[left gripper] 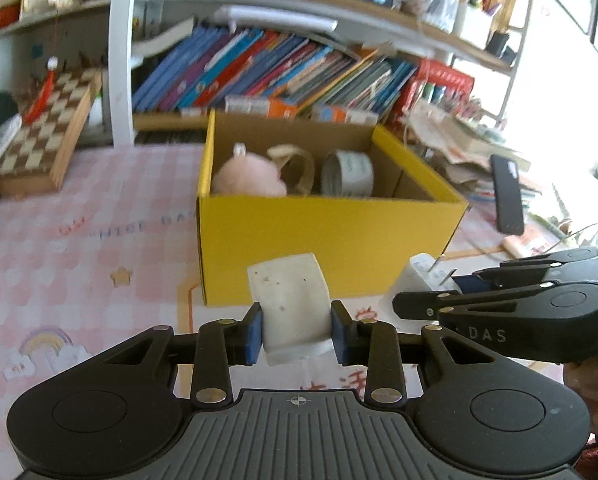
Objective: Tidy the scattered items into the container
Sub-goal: 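Lift the white cube with the left gripper while the right gripper carries the plug over the box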
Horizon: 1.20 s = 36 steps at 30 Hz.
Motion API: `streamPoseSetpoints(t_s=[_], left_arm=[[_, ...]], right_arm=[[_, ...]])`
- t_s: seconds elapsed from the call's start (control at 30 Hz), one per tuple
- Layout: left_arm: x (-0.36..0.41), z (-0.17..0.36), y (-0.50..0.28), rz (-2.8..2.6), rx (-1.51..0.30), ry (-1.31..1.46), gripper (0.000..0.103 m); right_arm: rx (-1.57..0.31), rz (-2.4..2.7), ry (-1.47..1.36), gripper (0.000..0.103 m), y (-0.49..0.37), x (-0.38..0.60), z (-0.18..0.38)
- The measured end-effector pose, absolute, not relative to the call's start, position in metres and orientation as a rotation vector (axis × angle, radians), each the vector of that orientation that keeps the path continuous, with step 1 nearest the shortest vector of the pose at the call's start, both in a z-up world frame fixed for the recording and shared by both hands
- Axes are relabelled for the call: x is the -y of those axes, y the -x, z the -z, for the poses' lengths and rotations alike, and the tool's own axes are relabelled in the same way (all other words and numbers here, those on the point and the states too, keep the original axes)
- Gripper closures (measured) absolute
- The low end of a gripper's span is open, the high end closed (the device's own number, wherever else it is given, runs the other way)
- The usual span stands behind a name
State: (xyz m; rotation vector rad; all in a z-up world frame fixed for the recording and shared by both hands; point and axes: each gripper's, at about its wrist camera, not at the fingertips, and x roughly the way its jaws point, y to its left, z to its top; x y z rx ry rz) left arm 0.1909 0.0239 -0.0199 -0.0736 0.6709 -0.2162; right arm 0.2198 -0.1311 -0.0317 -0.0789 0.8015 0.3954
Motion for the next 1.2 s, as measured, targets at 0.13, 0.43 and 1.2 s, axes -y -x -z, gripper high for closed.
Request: streamPoseSetpoints(t_s=[0.13,0.43,1.2], left_arm=[[-0.024,0.005,-0.187,0.226,-0.618,0.05,0.071],[-0.017,-0.023,-0.199,0.263,-0.519,-0.005,0.072],[0.021,-0.006,-0.314,0.232,-0.634,-0.132,0.073]], right_arm=[[-0.771,-0.392,0.076,0.078,-0.217,0.131,0.02],[-0.682,-0.407,0.06,0.078,-0.221,0.137,-0.014],[-0.691,-0.517,0.242,0.078,-0.377,0.141,-0.014]])
